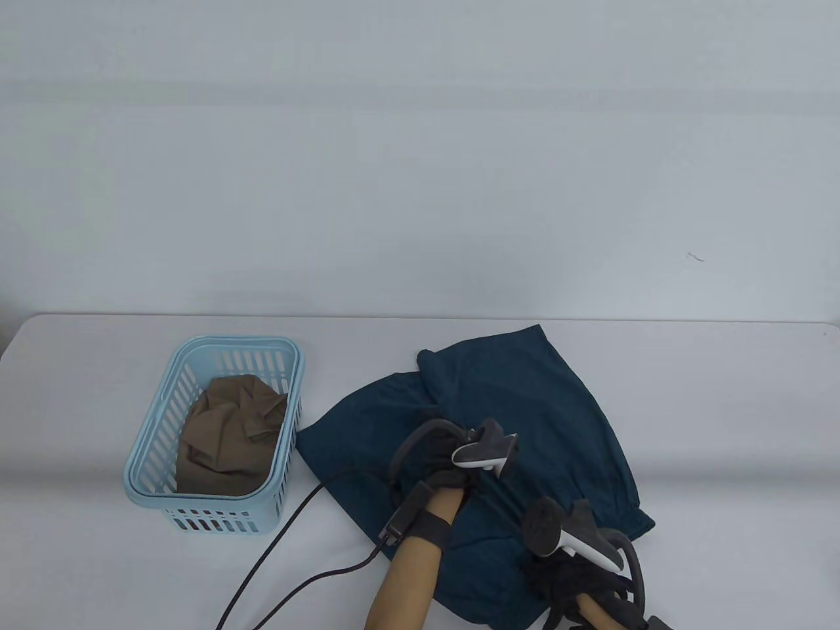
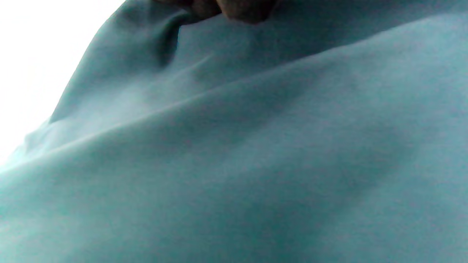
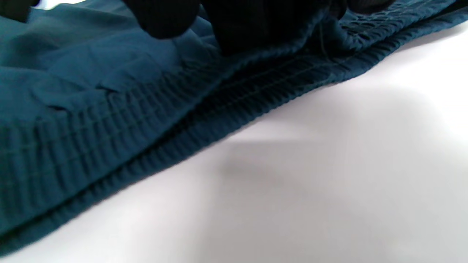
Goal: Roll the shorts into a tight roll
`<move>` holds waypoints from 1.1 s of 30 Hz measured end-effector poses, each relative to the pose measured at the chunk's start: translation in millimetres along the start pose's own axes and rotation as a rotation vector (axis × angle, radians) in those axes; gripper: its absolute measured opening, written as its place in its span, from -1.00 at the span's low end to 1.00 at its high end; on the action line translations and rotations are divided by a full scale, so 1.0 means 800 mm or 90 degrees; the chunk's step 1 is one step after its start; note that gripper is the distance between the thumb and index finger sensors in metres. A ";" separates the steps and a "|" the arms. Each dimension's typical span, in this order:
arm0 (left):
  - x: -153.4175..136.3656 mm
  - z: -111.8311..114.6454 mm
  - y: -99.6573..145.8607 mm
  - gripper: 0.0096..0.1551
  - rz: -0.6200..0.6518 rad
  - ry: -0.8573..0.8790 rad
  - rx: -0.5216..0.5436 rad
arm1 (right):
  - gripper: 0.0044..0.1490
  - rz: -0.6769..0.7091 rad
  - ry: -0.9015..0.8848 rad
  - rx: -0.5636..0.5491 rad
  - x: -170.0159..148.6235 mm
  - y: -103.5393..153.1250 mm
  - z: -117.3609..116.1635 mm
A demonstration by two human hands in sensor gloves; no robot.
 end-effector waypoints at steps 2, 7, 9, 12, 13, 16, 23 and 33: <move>0.001 0.000 0.002 -0.46 0.000 -0.005 -0.002 | -0.31 -0.011 0.008 -0.006 -0.004 -0.001 0.000; 0.004 0.003 0.006 -0.47 -0.001 -0.010 -0.008 | -0.29 -0.036 0.016 -0.016 -0.016 -0.007 0.004; 0.004 0.004 0.008 -0.47 0.000 -0.011 -0.011 | -0.29 -0.048 0.018 -0.018 -0.021 -0.010 0.006; 0.003 0.006 0.012 -0.48 0.000 0.003 -0.015 | -0.29 -0.068 0.024 -0.025 -0.027 -0.016 0.009; 0.003 0.006 0.012 -0.48 0.001 0.005 -0.015 | -0.29 -0.075 0.026 -0.026 -0.028 -0.018 0.010; 0.003 0.007 0.015 -0.48 0.002 0.004 -0.020 | -0.28 -0.091 0.031 -0.028 -0.031 -0.025 0.014; 0.003 0.007 0.019 -0.54 -0.003 0.006 -0.032 | -0.30 -0.129 0.035 -0.040 -0.037 -0.043 0.027; 0.000 0.009 0.017 -0.55 0.000 0.032 -0.039 | -0.33 -0.170 0.019 -0.041 -0.052 -0.071 0.043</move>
Point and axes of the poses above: the tracker on the back of each hand, its own x axis roughly to the thumb side, its own y axis roughly from the fingertips to the wrist, z = x × y, the point moved 2 cm from there along -y, roughly from the wrist to the fingertips, and after that the axes turned 4 degrees about x, right-handed, at the moved point
